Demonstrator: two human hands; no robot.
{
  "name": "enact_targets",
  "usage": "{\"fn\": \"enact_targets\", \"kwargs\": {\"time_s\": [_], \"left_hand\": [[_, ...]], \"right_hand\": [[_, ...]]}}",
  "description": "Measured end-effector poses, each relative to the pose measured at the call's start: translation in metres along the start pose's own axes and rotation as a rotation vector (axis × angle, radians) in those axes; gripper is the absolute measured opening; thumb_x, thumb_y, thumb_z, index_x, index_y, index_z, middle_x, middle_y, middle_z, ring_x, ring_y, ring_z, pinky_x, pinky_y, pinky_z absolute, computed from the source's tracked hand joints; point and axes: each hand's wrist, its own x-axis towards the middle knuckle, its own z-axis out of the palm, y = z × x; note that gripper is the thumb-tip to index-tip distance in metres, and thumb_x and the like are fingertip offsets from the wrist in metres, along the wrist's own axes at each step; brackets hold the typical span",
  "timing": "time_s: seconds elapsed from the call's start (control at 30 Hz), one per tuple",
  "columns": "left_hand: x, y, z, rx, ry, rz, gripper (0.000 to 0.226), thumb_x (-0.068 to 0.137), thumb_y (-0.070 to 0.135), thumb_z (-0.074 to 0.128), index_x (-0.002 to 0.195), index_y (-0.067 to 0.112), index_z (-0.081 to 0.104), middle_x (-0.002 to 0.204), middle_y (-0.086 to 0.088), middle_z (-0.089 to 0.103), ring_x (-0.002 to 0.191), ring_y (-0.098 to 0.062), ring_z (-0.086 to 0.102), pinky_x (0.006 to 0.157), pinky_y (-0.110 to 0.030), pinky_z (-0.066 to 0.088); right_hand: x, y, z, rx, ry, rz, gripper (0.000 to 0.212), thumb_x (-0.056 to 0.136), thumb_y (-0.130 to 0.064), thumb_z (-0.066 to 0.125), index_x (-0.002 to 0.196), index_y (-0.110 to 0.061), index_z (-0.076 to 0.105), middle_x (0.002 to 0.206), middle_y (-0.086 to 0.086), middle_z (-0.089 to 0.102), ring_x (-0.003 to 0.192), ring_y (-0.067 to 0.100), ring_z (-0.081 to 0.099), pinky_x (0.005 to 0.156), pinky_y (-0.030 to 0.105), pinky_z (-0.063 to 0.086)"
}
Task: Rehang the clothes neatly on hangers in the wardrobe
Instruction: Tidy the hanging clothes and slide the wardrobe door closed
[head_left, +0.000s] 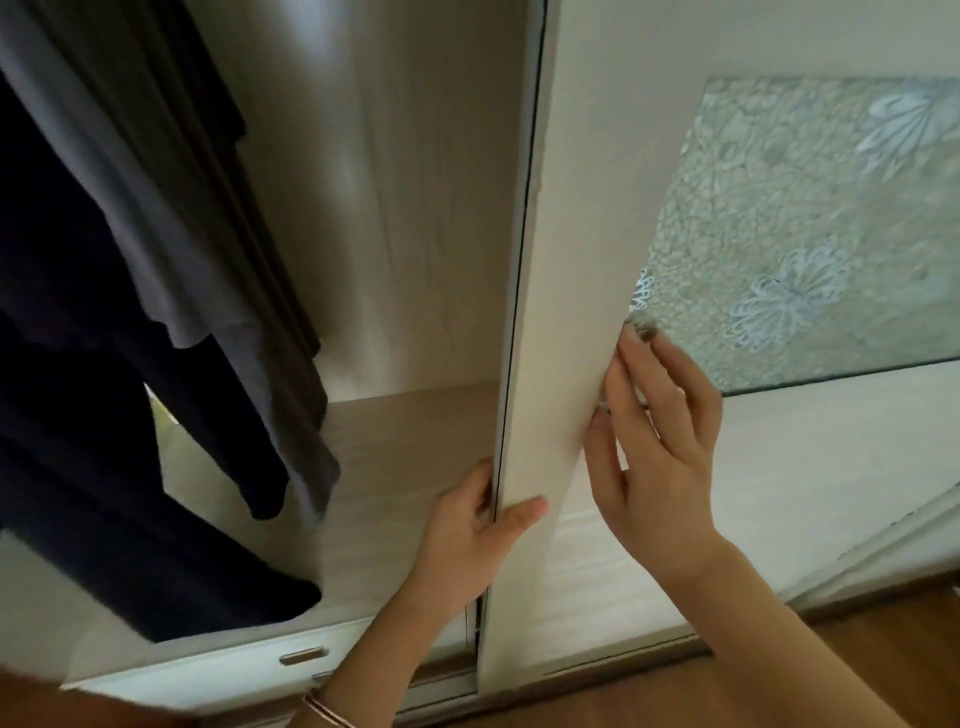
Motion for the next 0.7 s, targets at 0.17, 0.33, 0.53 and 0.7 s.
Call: {"fn": "enact_targets", "kwargs": {"time_s": [0.17, 0.33, 0.53, 0.7], "left_hand": [[-0.019, 0.000, -0.055, 0.003, 0.018, -0.015, 0.029, 0.077, 0.018, 0.070, 0.095, 0.037, 0.057, 0.090, 0.020, 0.071, 0.090, 0.009, 0.065, 0.077, -0.011, 0.052], [-0.044, -0.007, -0.126, 0.005, 0.063, -0.016, 0.039, 0.066, 0.036, 0.077, 0.100, 0.036, 0.059, 0.099, 0.019, 0.072, 0.099, 0.000, 0.066, 0.087, -0.023, 0.052], [-0.083, -0.013, -0.221, 0.077, 0.126, -0.001, 0.043, 0.070, 0.045, 0.069, 0.109, 0.039, 0.051, 0.107, 0.024, 0.068, 0.102, 0.005, 0.063, 0.088, -0.017, 0.052], [-0.116, -0.019, -0.287, 0.295, 0.328, 0.026, 0.064, 0.066, 0.057, 0.060, 0.125, 0.037, 0.044, 0.117, 0.018, 0.063, 0.110, 0.003, 0.058, 0.096, -0.030, 0.050]], "right_hand": [[-0.001, -0.048, 0.035, 0.083, 0.051, -0.018, 0.037, 0.097, -0.013, 0.038, 0.134, -0.009, 0.040, 0.149, -0.008, 0.028, 0.139, 0.015, 0.023, 0.108, 0.038, 0.033], [0.003, -0.113, 0.072, 0.132, 0.072, -0.055, 0.037, 0.098, -0.013, 0.035, 0.135, -0.014, 0.035, 0.147, -0.004, 0.024, 0.142, 0.010, 0.011, 0.104, 0.041, 0.034], [0.014, -0.203, 0.111, 0.106, 0.093, -0.184, 0.049, 0.097, -0.018, 0.042, 0.143, -0.023, 0.030, 0.156, -0.017, 0.013, 0.143, 0.010, 0.013, 0.106, 0.028, 0.026], [0.028, -0.269, 0.129, 0.007, 0.042, -0.291, 0.041, 0.093, -0.027, 0.049, 0.133, -0.020, 0.046, 0.142, -0.009, 0.040, 0.138, 0.013, 0.025, 0.109, 0.024, 0.014]]}}
